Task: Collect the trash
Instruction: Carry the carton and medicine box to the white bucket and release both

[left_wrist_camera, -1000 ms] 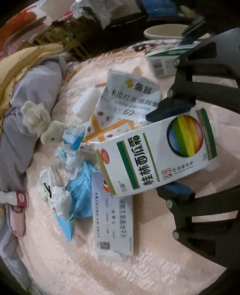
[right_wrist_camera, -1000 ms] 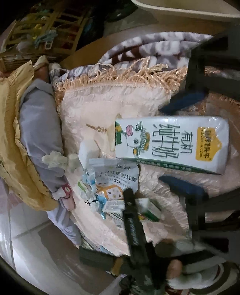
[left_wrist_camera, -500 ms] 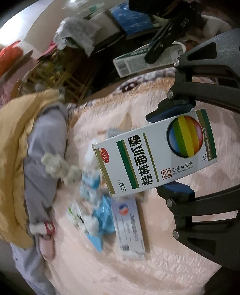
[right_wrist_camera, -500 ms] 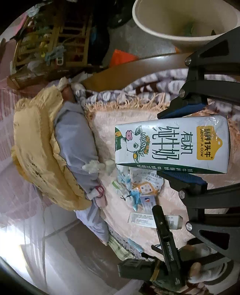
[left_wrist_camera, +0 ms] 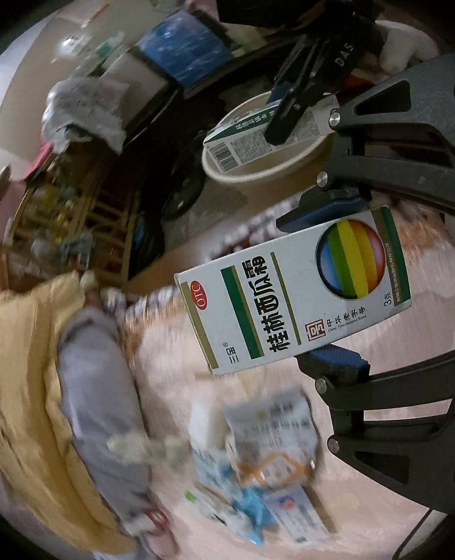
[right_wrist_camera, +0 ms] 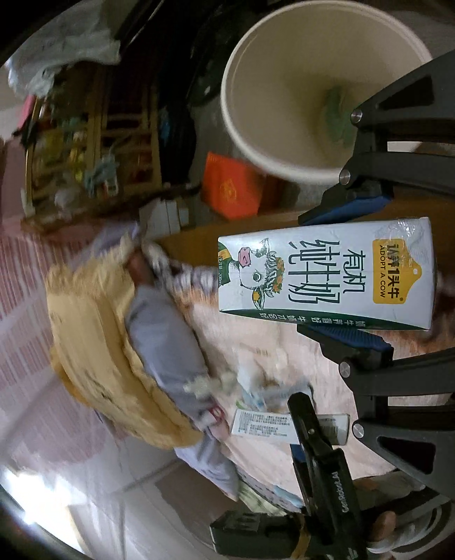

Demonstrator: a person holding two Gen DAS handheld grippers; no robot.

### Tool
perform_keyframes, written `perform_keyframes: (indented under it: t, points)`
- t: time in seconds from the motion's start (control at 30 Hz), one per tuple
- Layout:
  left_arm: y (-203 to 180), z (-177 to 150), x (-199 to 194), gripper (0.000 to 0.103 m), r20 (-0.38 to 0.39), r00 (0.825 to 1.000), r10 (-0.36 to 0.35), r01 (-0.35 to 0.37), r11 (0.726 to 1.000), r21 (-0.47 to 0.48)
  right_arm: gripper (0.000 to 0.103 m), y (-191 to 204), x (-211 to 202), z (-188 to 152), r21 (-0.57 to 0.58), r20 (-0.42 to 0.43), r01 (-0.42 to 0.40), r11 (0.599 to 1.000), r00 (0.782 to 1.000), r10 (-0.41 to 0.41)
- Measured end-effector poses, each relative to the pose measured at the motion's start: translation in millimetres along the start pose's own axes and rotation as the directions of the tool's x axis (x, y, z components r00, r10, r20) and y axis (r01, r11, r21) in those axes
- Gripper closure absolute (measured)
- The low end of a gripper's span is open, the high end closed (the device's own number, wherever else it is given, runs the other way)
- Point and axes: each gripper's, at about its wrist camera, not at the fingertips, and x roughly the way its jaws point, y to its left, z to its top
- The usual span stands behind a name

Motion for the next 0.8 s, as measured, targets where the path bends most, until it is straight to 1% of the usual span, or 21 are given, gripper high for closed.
perform_keyframes:
  t: [0.17, 0.3, 0.4, 0.57, 0.7, 0.8]
  points:
    - [-42.1, 8.2, 23.2, 0.045, -0.036, 0.998, -0.046, 0.048, 0.997, 0.068, 0.052, -40.1, -11.7, -4.1, 0.073, 0.010, 0.062, 0.995, 0.998, -0.063]
    - [-71.9, 14.4, 40.1, 0.045, -0.067, 0.992, -0.108, 0.115, 0.988, 0.100, 0.052, -71.0, -20.3, -7.4, 0.131, 0.017, 0.107, 0.986, 0.994, -0.110]
    - [-92.3, 20.0, 55.8, 0.045, -0.105, 0.979, -0.177, 0.187, 0.977, 0.100, 0.052, -90.3, -24.9, -8.7, 0.167, 0.023, 0.149, 0.975, 0.988, -0.155]
    - [-119.3, 28.1, 76.2, 0.044, -0.142, 0.956, -0.256, 0.270, 0.959, 0.089, 0.052, -118.8, -26.0, -12.4, 0.231, 0.013, 0.179, 0.956, 0.982, -0.187]
    - [-134.8, 31.5, 92.0, 0.044, -0.169, 0.941, -0.294, 0.311, 0.947, 0.083, 0.052, -134.6, -24.7, -14.5, 0.265, 0.012, 0.194, 0.944, 0.979, -0.205]
    - [-140.8, 33.3, 98.6, 0.044, -0.170, 0.931, -0.322, 0.338, 0.938, 0.077, 0.052, -142.2, -24.4, -15.1, 0.286, 0.013, 0.205, 0.936, 0.976, -0.217]
